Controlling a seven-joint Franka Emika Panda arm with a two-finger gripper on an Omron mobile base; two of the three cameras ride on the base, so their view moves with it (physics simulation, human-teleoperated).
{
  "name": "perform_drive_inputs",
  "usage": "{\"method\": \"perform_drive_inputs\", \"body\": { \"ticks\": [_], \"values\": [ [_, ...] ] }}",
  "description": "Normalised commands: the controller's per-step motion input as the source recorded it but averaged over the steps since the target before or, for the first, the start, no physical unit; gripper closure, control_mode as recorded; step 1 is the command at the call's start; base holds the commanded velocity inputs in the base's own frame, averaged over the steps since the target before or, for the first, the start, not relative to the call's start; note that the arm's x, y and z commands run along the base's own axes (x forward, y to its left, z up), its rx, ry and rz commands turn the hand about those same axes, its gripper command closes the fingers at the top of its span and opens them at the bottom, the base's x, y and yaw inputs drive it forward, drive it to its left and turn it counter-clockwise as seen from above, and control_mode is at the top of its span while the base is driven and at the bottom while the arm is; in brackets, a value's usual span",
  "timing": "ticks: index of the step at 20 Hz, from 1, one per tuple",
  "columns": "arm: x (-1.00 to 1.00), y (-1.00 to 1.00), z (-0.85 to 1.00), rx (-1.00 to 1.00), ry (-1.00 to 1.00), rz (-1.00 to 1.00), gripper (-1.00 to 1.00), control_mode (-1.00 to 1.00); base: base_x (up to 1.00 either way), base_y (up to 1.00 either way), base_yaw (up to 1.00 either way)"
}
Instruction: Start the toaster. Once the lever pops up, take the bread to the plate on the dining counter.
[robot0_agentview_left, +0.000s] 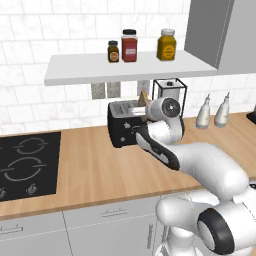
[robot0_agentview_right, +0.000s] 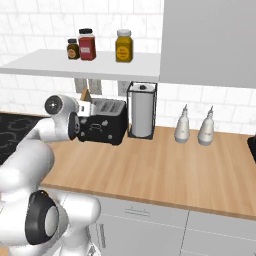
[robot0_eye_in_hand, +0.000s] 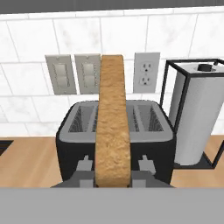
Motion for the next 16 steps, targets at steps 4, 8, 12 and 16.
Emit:
{"method": "perform_drive_inputs", "body": {
  "ticks": [4, 8, 12, 16],
  "values": [
    [-0.96, -0.34, 0.34, 0.0, 0.14, 0.0, 1.0, -1.0, 0.0, 0.0, 0.0],
    [-0.87, -0.17, 0.12, 0.0, 0.1, 0.0, 1.0, -1.0, 0.0, 0.0, 0.0],
    [-0.84, -0.16, 0.13, 0.0, 0.1, 0.0, 1.0, -1.0, 0.0, 0.0, 0.0],
    [-0.68, -0.22, 0.1, -0.01, 0.07, 0.0, 1.0, -1.0, 0.0, 0.0, 0.0]
  ]
}}
